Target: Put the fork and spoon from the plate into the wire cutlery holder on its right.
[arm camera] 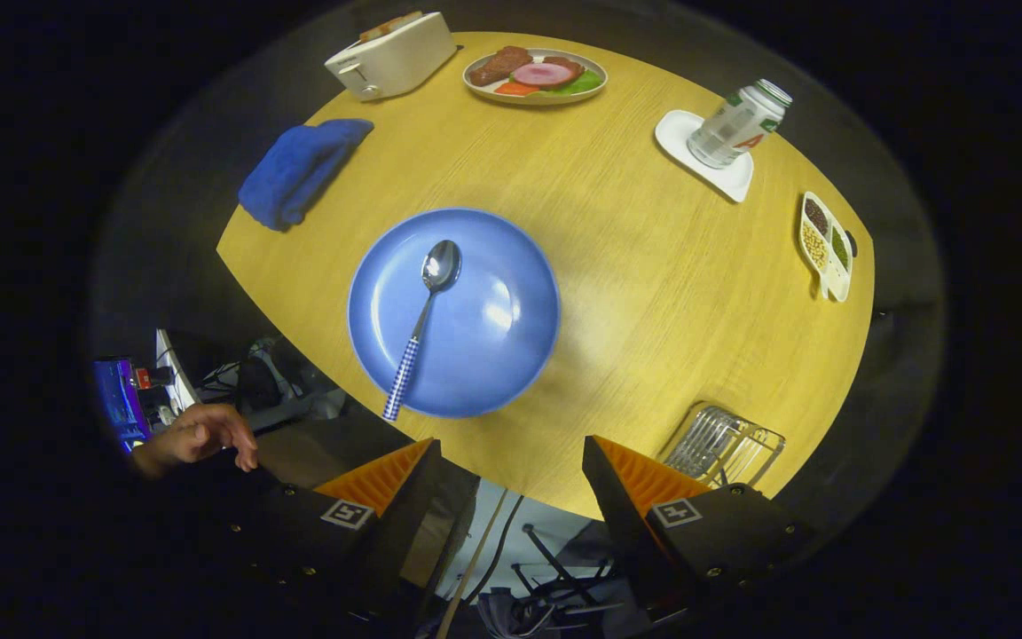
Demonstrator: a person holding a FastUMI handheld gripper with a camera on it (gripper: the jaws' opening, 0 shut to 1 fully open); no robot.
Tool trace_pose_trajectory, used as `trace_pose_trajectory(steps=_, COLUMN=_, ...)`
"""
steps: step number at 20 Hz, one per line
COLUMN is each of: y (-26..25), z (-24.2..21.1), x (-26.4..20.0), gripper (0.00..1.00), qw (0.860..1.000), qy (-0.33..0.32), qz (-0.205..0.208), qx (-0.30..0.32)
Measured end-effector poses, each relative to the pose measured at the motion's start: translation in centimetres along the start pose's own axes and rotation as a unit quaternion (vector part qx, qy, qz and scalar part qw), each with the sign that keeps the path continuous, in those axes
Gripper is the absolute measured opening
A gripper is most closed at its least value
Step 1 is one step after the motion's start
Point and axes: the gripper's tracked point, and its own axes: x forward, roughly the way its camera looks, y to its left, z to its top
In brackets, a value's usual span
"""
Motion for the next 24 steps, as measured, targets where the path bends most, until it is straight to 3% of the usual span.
trace_pose_trajectory(steps=10, y=5.0, z=1.6, x=5.6, gripper=0.98, qw=0.998, qy=0.021, qz=0.033, qx=0.041)
trace_pose_trajectory(steps=19, y=7.4, z=1.9, x=9.8, gripper=0.98, qw=0.997, qy=0.048, qz=0.029, qx=0.046)
trace_pose_trajectory(steps=22, y=7.8, z=1.7, x=10.2, gripper=0.93, qw=0.996, qy=0.064, qz=0.034, qx=0.047)
trace_pose_trajectory(steps=23, y=8.5, z=1.7, x=10.6, gripper=0.87, qw=0.995, qy=0.065, qz=0.049, qx=0.06)
trace_pose_trajectory(steps=24, y=8.8, z=1.8, x=10.5, gripper=0.72, qw=0.994, qy=0.069, qz=0.056, qx=0.067)
